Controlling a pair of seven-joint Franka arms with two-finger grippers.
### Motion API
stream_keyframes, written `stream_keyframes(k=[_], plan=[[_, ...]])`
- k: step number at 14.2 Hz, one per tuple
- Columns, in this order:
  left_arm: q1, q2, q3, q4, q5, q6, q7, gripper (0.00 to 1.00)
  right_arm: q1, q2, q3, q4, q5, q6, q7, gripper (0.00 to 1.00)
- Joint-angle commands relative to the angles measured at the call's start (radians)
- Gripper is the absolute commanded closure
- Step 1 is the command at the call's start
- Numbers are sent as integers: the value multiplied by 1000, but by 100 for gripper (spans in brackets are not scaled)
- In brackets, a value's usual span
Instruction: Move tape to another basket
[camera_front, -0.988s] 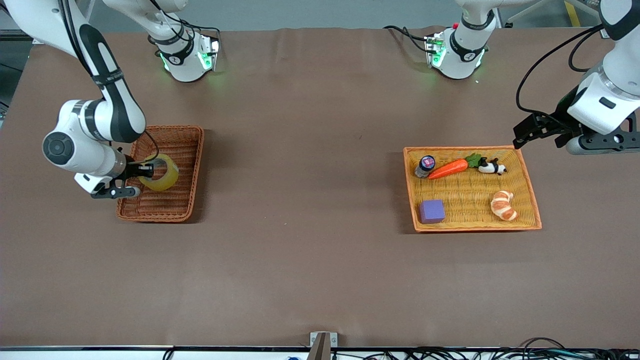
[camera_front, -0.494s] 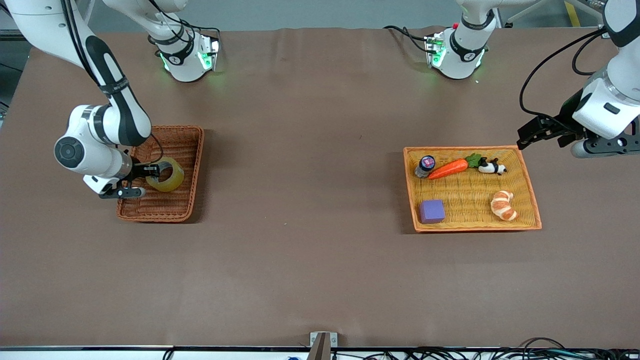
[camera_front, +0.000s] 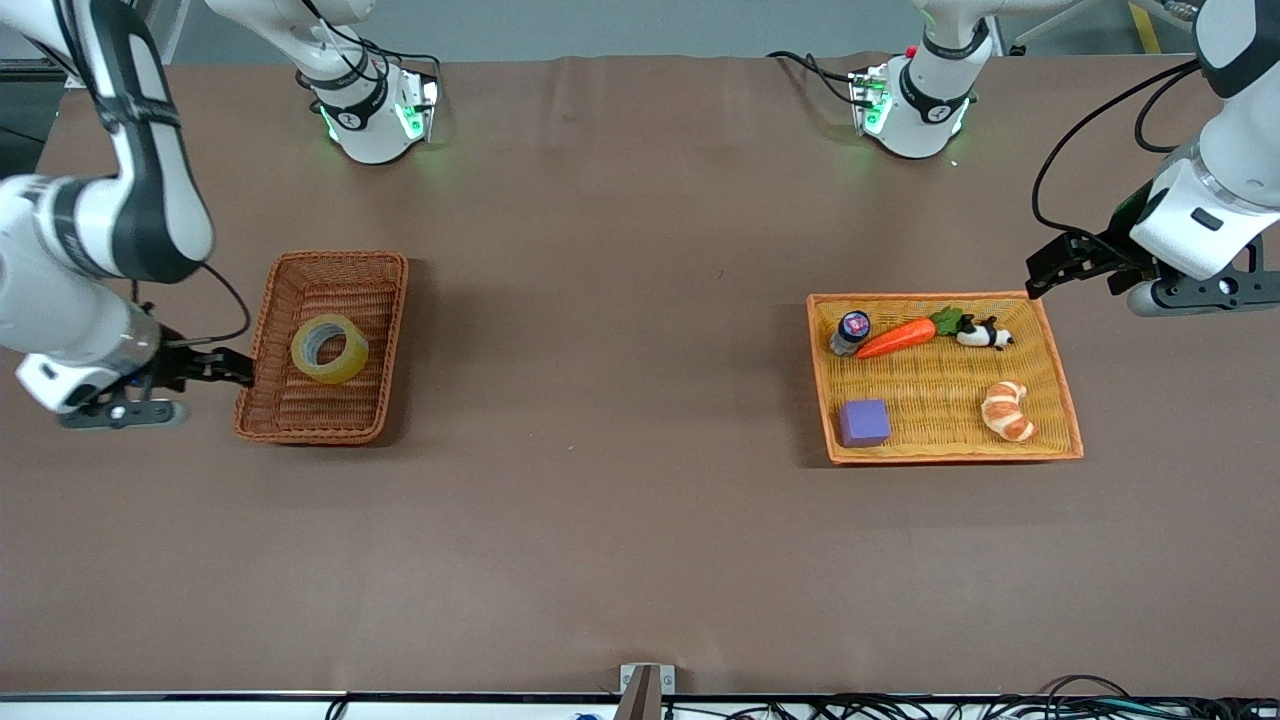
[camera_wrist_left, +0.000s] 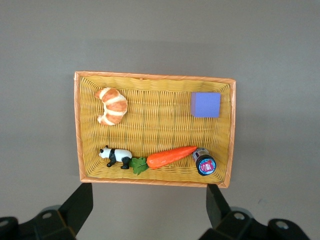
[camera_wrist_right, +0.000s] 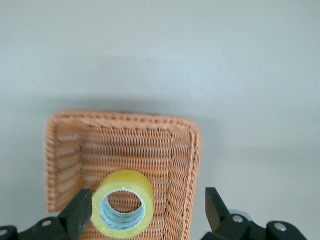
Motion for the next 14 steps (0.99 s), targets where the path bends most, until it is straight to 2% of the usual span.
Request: stream_keyframes(k=[1,3,5,8,10,12,14], plan=[[-1,-9,6,-4,10,3,0,0,5,9,14,190,10,-146,0,0],[-2,-9,6,-4,10,-1,0,0,5,5,14,316,10,-311,3,0],[-4,-8,5,-5,7,-1,-2,0,4,-25,10,384,6,-433,81,0],[-2,-8,5,-1,5,-4,-2,0,-1,-115,4,384,7,-484,127,0],[-4,-9,5,2,5,-7,-5,0,-2,-128,3,366,10,-458,126,0],[-4,-11,3,2,5,-17,-11,0,-4,-166,3,286,12,-403,126,0],[-4,-9,2,4,5,-18,-13,0,-1,-189,3,255,12,-397,127,0]])
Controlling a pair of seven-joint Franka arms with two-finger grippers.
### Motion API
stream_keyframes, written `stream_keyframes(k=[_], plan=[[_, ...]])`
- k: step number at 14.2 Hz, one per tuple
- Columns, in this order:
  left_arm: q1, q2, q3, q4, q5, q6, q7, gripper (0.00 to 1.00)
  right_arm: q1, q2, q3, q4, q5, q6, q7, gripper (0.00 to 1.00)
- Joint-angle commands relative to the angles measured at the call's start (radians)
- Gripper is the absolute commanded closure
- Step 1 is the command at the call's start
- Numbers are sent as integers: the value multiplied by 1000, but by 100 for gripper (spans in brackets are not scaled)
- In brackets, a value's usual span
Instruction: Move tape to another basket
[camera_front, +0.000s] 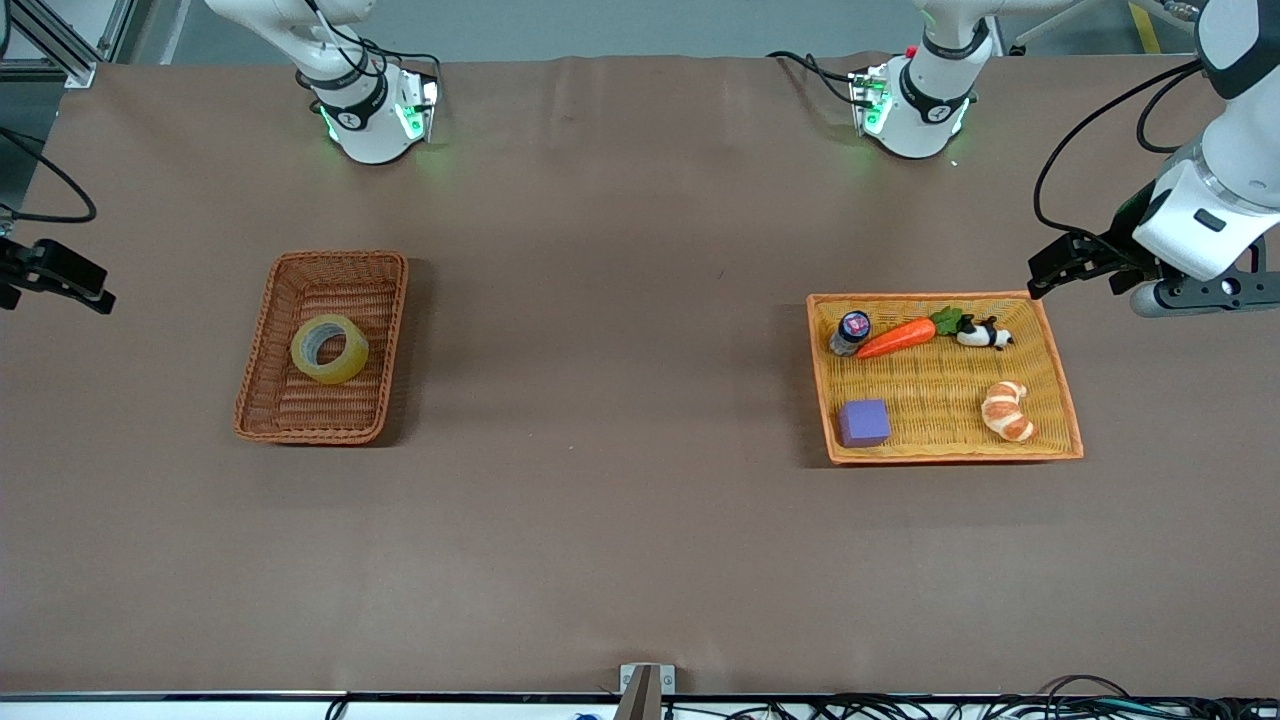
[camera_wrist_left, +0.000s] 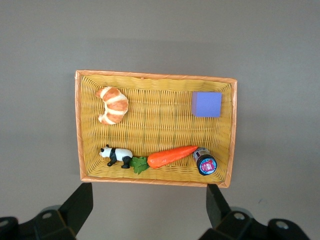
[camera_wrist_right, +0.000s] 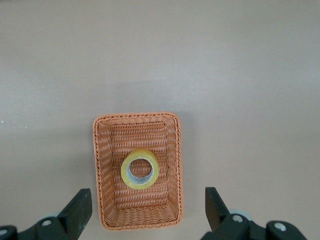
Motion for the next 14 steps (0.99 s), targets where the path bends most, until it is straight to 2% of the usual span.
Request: stream_keyframes(k=[1,14], plan=[[-3,-10,-1,7,5,-16,-11,0,-6,-56,4,-83,13,34,16,0],[7,-8,4,7,2,-8,-8,0,2,-52,11,-73,24,32,2,0]])
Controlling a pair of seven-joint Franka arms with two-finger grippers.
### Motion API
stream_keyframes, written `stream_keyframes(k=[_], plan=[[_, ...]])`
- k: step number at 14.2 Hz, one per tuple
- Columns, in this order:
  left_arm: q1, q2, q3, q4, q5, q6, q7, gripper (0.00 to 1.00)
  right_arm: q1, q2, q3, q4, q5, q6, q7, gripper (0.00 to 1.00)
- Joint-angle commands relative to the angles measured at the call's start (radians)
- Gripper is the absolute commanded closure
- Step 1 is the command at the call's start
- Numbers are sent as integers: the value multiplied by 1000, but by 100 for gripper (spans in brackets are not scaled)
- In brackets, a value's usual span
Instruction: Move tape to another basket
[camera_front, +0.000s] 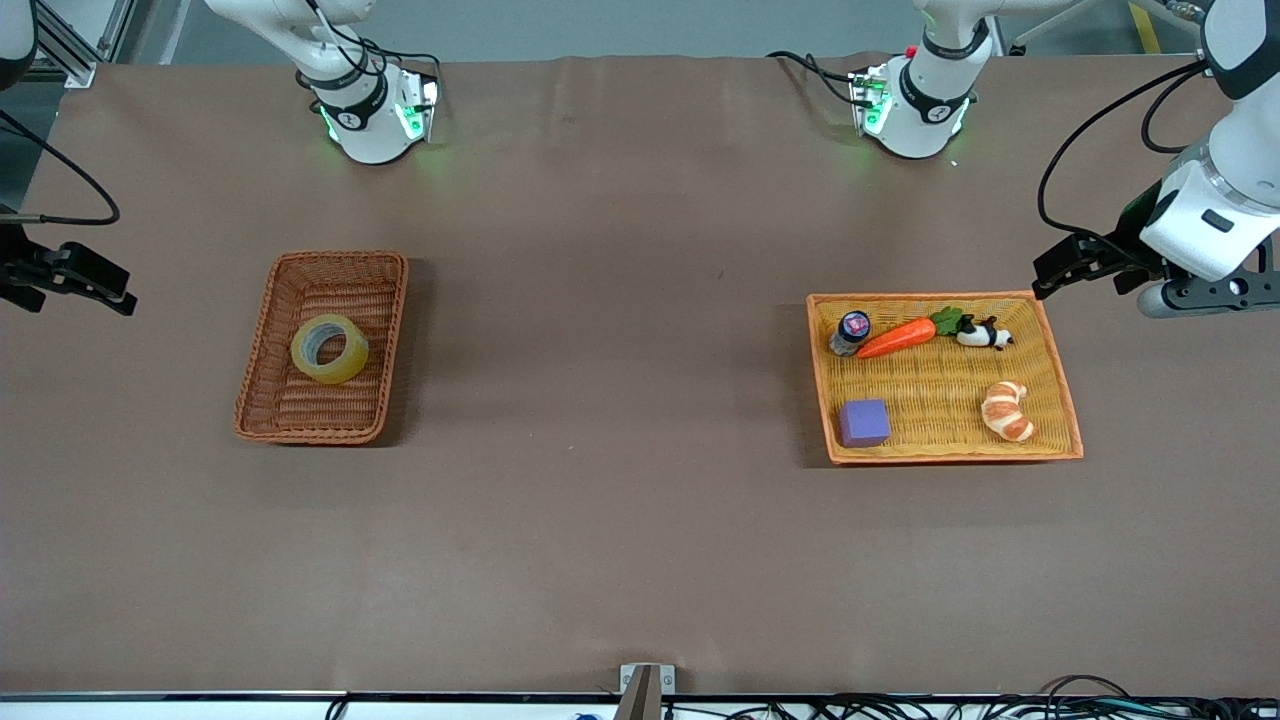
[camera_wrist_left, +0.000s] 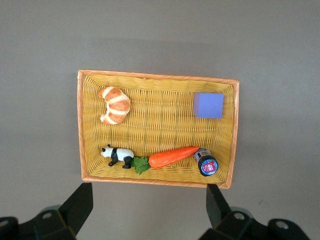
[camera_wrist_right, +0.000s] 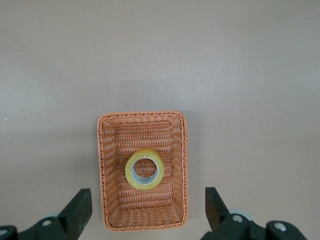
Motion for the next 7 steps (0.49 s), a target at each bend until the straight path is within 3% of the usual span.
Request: stream_keyframes(k=[1,7], plan=[[1,-8,0,6,2,-10,-7,0,0,-33,1,-39,14,6,-3,0],[-2,-2,-3,6,1,-13,-7,0,1,-33,1,-39,14,10,-3,0]])
